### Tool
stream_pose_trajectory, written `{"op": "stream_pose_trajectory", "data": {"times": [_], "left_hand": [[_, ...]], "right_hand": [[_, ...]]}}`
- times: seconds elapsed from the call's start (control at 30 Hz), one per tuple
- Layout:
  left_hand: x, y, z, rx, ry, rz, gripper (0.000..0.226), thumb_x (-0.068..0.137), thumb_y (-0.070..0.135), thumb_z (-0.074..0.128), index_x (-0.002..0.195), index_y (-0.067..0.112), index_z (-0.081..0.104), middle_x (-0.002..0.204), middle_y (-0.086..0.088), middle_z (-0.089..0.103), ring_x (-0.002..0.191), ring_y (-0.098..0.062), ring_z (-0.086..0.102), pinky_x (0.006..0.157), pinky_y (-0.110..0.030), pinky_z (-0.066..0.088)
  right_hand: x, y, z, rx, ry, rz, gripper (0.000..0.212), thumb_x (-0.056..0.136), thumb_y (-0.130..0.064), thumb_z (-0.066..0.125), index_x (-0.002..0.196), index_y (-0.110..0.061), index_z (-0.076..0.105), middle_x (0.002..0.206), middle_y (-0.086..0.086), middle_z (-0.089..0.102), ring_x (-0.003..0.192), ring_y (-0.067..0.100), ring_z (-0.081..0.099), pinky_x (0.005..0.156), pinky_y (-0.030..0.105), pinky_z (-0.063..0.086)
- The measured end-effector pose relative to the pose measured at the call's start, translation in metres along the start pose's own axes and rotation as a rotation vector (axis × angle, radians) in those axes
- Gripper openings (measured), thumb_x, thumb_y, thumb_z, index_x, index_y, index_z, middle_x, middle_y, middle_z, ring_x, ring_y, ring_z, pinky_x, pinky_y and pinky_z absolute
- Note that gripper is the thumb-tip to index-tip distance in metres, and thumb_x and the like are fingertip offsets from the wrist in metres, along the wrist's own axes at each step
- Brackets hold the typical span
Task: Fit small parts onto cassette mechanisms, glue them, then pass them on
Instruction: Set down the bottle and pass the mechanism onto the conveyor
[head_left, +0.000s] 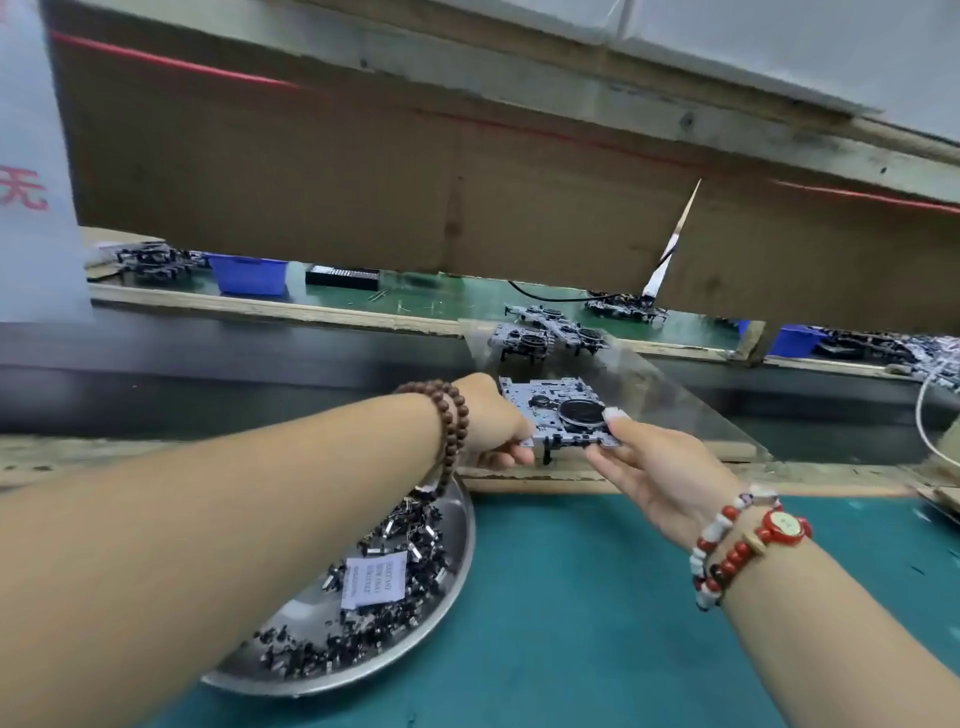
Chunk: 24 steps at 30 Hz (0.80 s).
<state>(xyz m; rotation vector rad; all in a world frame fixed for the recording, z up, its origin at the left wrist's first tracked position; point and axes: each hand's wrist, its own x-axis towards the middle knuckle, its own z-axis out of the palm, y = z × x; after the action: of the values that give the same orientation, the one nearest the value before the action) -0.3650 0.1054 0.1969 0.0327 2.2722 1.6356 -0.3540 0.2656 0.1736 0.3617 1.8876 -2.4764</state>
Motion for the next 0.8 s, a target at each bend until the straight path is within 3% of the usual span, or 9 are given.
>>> {"op": "stream_pose_trajectory", "data": {"times": [0.13,0.2,0.3,0.4,0.47,0.53,0.6,0.7,0.8], "left_hand": [[0.033,-0.002,-0.006,0.169,0.008,-0.015,0.024,0.093,0.005,0.051,0.070,0.000,0.052,0.040,0.001,0.048,0.026,-0.003,0.036,0.031,-0.012,0.031],[0.048,-0.002,-0.006,0.181,0.014,-0.024,0.018,0.094,0.003,0.048,0.082,-0.007,0.056,0.052,-0.003,0.047,0.022,-0.002,0.035,0.031,-0.011,0.032],[0.066,0.001,-0.007,0.125,0.050,-0.001,0.020,0.095,0.004,0.047,0.104,-0.012,0.054,0.061,-0.005,0.049,0.034,-0.005,0.043,0.042,-0.014,0.039],[0.077,0.005,-0.006,0.008,0.099,0.058,0.037,0.093,0.005,0.050,0.127,-0.007,0.039,0.086,-0.011,0.054,0.062,-0.013,0.052,0.063,-0.025,0.052],[0.078,0.003,-0.008,0.055,0.163,0.122,0.047,0.092,0.007,0.051,0.135,-0.002,0.033,0.111,-0.016,0.055,0.086,-0.025,0.059,0.083,-0.041,0.054],[0.072,-0.004,-0.014,0.141,0.205,0.154,0.049,0.092,0.013,0.051,0.137,0.004,0.033,0.126,-0.017,0.050,0.106,-0.031,0.057,0.089,-0.044,0.051],[0.057,-0.012,-0.022,0.242,0.206,0.166,0.049,0.094,0.017,0.049,0.139,0.008,0.031,0.135,-0.015,0.043,0.113,-0.029,0.053,0.092,-0.042,0.050],[0.012,-0.019,-0.033,0.425,0.202,0.227,0.054,0.096,0.022,0.046,0.145,0.014,0.025,0.145,-0.010,0.036,0.118,-0.026,0.050,0.096,-0.034,0.047],[-0.050,-0.022,-0.049,0.682,0.218,0.312,0.052,0.096,0.027,0.045,0.145,0.021,0.028,0.142,-0.004,0.039,0.109,-0.019,0.054,0.085,-0.025,0.044]], "right_hand": [[0.037,-0.003,0.003,-0.271,0.082,0.047,0.012,0.092,-0.016,0.058,0.092,-0.005,0.054,0.073,0.005,0.052,0.058,0.012,0.053,0.039,0.017,0.049],[0.052,-0.003,0.005,-0.478,0.124,0.073,0.023,0.092,-0.022,0.058,0.074,-0.009,0.052,0.059,0.002,0.044,0.045,0.011,0.040,0.035,0.020,0.037],[0.071,-0.005,0.010,-0.532,0.133,0.030,0.026,0.092,-0.016,0.057,0.068,-0.008,0.053,0.050,0.000,0.048,0.037,0.009,0.044,0.039,0.020,0.036],[0.078,-0.011,0.016,-0.237,0.138,0.029,0.009,0.092,-0.003,0.052,0.095,0.005,0.054,0.078,0.015,0.059,0.065,0.015,0.066,0.054,0.016,0.052],[0.074,-0.010,0.019,-0.254,0.157,0.024,0.032,0.092,0.000,0.050,0.122,0.012,0.045,0.111,0.024,0.058,0.098,0.030,0.062,0.086,0.031,0.053],[0.064,-0.005,0.022,-0.320,0.148,0.014,0.041,0.093,0.001,0.048,0.131,0.011,0.037,0.128,0.022,0.051,0.112,0.036,0.056,0.096,0.036,0.046],[0.048,0.001,0.027,-0.390,0.118,-0.042,0.033,0.093,-0.001,0.049,0.126,0.004,0.044,0.137,0.021,0.046,0.119,0.035,0.053,0.097,0.036,0.046],[0.010,0.002,0.041,-0.566,0.026,-0.176,0.024,0.092,-0.008,0.054,0.116,-0.008,0.055,0.124,0.014,0.057,0.103,0.020,0.057,0.086,0.033,0.049],[-0.044,-0.013,0.064,-0.713,-0.128,-0.282,0.012,0.093,-0.013,0.052,0.096,-0.019,0.062,0.114,0.011,0.063,0.100,0.023,0.060,0.080,0.035,0.053]]}}
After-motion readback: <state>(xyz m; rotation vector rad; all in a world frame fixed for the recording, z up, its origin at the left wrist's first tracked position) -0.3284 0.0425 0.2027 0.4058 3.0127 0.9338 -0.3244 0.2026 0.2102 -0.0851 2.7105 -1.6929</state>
